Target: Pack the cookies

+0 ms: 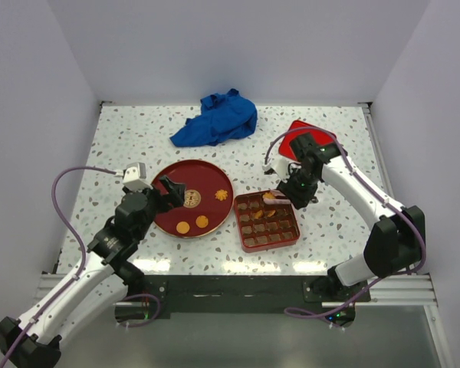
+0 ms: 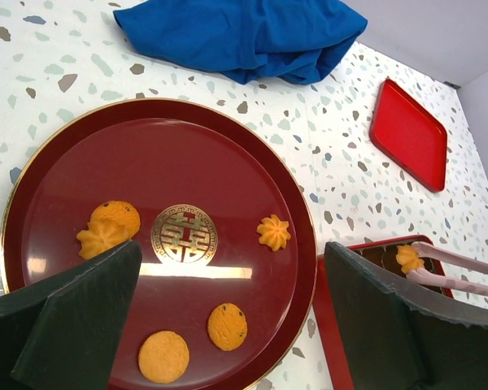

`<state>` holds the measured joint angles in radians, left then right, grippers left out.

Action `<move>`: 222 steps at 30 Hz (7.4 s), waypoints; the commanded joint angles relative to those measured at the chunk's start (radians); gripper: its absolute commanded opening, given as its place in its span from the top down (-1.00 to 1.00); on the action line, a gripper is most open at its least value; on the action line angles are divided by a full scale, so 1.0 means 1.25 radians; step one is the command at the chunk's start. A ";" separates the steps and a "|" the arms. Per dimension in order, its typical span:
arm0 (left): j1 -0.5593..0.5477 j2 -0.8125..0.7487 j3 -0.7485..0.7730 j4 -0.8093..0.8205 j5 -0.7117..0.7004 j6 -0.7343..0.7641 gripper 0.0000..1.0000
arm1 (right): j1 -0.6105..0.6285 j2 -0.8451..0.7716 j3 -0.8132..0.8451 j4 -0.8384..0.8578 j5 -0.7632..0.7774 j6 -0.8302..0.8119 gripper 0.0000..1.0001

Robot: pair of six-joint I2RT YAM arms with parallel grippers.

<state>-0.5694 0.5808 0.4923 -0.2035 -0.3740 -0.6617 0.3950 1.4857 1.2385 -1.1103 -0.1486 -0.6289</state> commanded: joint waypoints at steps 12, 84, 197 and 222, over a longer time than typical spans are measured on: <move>0.005 -0.020 -0.008 0.013 -0.015 -0.002 -1.00 | 0.012 0.006 -0.013 0.008 0.027 0.000 0.30; 0.005 -0.073 0.033 -0.245 -0.097 -0.115 -1.00 | 0.414 0.356 0.306 0.169 0.028 -0.204 0.21; 0.005 -0.011 0.017 -0.118 -0.039 -0.089 -1.00 | 0.156 -0.007 0.018 0.040 -0.087 -0.032 0.58; 0.005 0.002 0.019 -0.108 -0.038 -0.082 -1.00 | 0.180 0.034 0.024 0.057 -0.069 -0.018 0.28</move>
<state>-0.5694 0.5823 0.4957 -0.3824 -0.4183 -0.7811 0.6109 1.5291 1.2263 -1.0607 -0.2447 -0.6670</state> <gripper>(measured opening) 0.997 0.392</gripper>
